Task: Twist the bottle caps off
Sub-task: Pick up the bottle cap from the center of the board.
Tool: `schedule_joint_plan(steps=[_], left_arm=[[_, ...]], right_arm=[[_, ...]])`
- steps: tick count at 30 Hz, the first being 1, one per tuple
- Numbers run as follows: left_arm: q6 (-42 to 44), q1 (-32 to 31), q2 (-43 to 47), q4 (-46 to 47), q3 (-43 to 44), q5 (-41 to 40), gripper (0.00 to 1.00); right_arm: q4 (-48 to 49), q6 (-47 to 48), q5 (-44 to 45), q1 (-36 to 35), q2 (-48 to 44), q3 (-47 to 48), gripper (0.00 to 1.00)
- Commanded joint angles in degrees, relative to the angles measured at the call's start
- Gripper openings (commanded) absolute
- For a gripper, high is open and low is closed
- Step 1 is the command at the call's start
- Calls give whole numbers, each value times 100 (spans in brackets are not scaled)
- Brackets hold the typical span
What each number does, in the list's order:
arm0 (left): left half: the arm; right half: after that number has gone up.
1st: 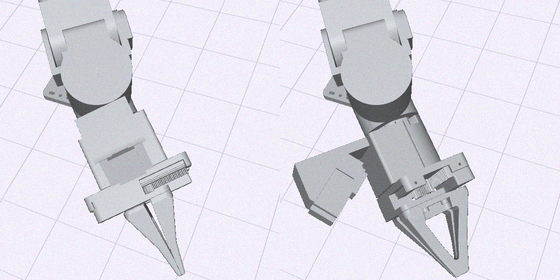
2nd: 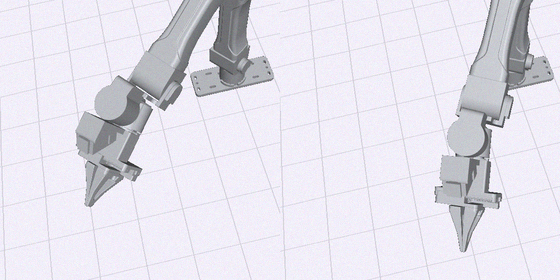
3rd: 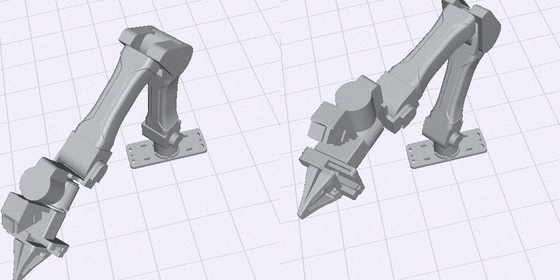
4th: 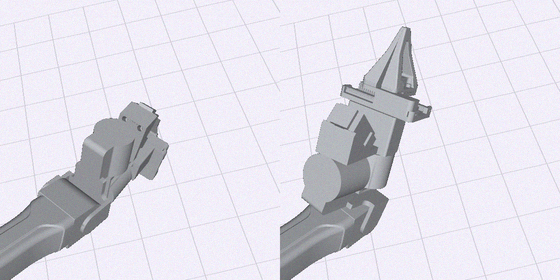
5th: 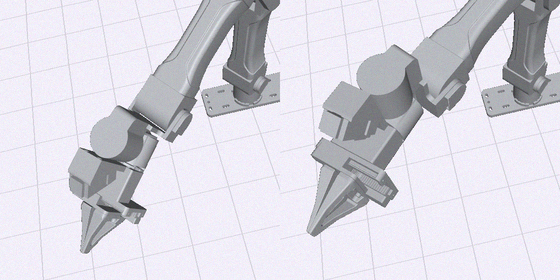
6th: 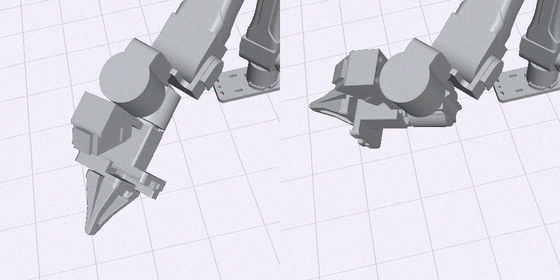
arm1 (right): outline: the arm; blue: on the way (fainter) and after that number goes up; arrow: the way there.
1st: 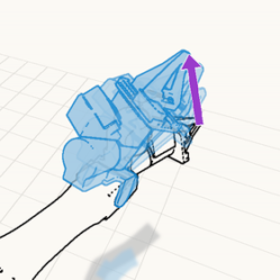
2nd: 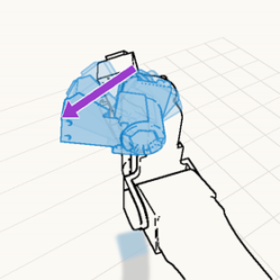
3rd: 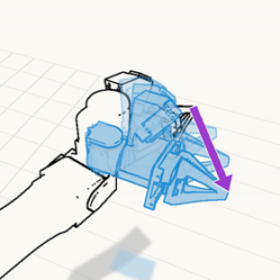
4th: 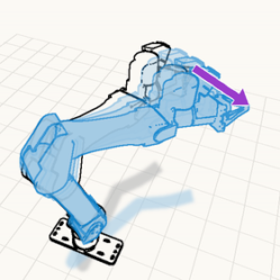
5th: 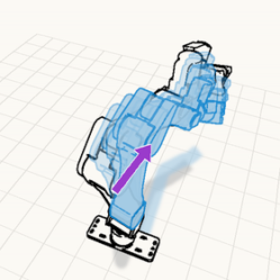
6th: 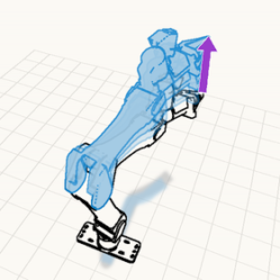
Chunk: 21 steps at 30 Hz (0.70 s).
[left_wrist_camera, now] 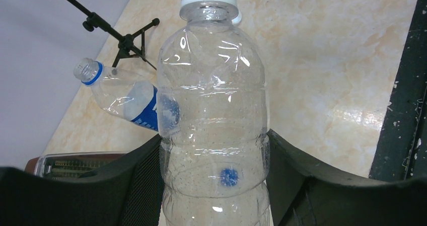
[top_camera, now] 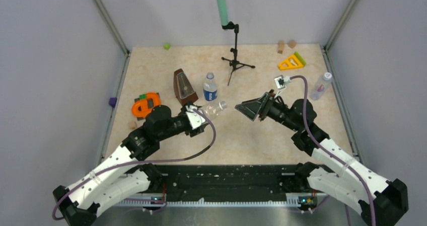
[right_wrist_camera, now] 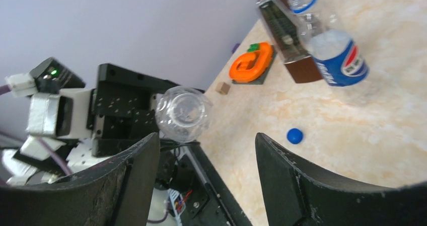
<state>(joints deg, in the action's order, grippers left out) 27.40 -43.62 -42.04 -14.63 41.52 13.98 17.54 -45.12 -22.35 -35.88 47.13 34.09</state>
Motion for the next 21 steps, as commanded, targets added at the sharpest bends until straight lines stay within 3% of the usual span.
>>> schedule_joint_plan(steps=[1,10,14,21], left_arm=[[-7,-33,11,189,-60,-143,0],[-126,-42,66,322,-146,-168,0],[-170,-42,74,339,-146,-141,0],[-341,-51,337,294,-226,-152,0]], right_arm=[[-678,206,1060,-33,-201,37,68],[-2886,632,3498,114,490,769,67],[-3583,979,3956,619,1364,1363,65],[-3922,1514,4101,1337,2871,2031,64]])
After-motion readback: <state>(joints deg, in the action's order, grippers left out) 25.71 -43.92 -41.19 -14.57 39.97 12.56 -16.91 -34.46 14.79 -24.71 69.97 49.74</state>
